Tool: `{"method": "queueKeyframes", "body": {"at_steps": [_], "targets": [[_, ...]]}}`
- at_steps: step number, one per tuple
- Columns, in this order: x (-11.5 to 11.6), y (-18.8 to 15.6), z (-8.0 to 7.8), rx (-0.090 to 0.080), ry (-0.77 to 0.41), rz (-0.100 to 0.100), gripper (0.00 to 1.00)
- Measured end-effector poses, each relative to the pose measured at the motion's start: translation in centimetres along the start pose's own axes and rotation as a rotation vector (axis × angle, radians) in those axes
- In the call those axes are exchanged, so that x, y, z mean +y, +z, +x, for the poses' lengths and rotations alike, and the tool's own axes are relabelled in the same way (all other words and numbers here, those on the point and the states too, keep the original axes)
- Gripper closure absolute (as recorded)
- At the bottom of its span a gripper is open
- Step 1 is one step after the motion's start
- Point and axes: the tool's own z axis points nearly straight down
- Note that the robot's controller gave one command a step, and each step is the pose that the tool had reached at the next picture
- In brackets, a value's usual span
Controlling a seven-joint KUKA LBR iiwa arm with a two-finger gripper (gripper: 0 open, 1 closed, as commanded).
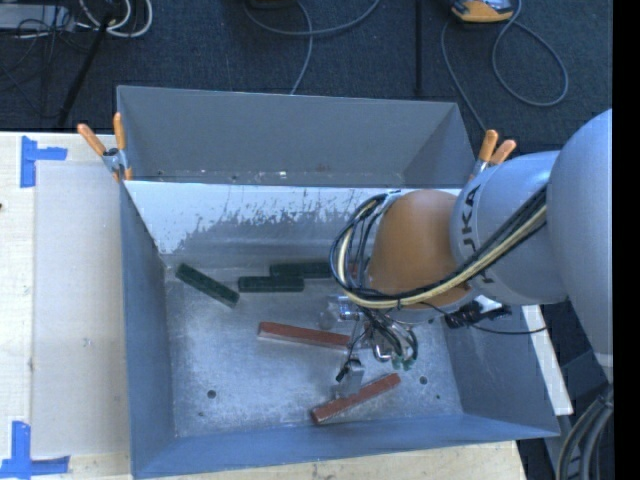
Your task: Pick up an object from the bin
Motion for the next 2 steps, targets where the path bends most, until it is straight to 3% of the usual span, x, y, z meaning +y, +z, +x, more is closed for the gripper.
{"method": "queueKeyframes", "body": {"at_steps": [1, 2], "targets": [[0.0, -0.3, -0.3, -0.009, -0.001, 0.001, 1.0], [6.4, -15.2, -0.3, -0.02, -0.072, -0.001, 1.0]]}}
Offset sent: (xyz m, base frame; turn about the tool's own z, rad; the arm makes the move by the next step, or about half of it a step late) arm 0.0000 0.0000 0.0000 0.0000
